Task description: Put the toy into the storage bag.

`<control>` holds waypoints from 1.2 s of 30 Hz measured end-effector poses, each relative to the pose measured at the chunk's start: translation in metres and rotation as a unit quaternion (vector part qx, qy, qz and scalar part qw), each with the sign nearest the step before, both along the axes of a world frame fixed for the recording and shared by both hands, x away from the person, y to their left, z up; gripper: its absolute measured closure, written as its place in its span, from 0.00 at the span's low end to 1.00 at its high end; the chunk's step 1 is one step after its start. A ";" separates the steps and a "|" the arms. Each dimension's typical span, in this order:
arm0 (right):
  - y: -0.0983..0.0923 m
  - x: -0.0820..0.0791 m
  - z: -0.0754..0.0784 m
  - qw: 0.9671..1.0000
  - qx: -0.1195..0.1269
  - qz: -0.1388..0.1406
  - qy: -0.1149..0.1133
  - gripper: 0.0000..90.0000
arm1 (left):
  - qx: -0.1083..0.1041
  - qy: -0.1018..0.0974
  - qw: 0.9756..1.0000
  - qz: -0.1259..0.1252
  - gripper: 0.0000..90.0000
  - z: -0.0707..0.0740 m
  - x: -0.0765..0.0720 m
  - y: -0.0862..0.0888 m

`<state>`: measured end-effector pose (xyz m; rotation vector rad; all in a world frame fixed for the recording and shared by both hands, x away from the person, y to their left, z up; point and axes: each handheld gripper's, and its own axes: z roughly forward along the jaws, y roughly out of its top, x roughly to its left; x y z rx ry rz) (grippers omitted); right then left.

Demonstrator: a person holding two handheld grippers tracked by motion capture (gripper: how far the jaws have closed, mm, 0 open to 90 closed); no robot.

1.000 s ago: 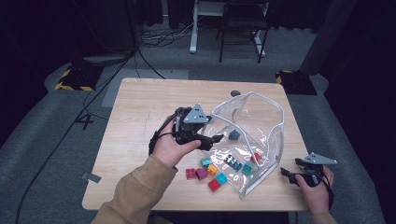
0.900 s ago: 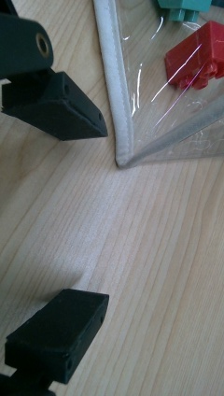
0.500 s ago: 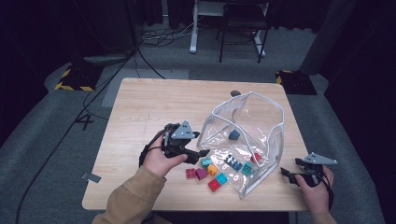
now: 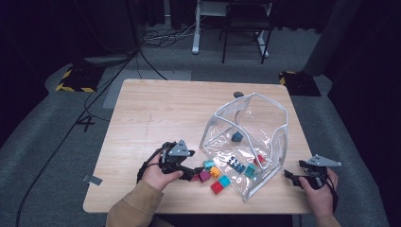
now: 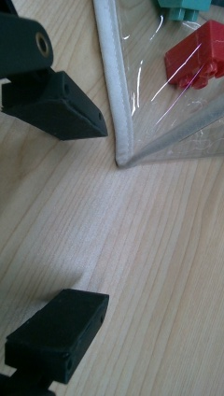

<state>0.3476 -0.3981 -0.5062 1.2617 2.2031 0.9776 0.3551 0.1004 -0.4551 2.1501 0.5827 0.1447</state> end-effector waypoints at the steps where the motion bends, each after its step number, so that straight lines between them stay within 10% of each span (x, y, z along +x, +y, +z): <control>1: 0.000 0.000 0.000 1.000 0.000 0.000 0.000 0.18 | 0.000 0.000 1.000 0.000 0.33 0.000 0.000 0.000; 20: 0.000 0.000 0.000 1.000 0.000 0.000 0.000 0.18 | 0.048 0.025 0.999 -0.002 0.40 -0.050 -0.007 0.005; 26: 0.000 0.000 0.000 1.000 0.000 0.000 0.000 0.18 | 0.043 0.018 0.999 -0.004 0.64 -0.050 -0.007 0.008; 36: 0.000 0.000 0.000 1.000 0.000 0.000 0.000 0.18 | 0.023 0.022 0.999 -0.009 0.66 -0.034 -0.007 0.010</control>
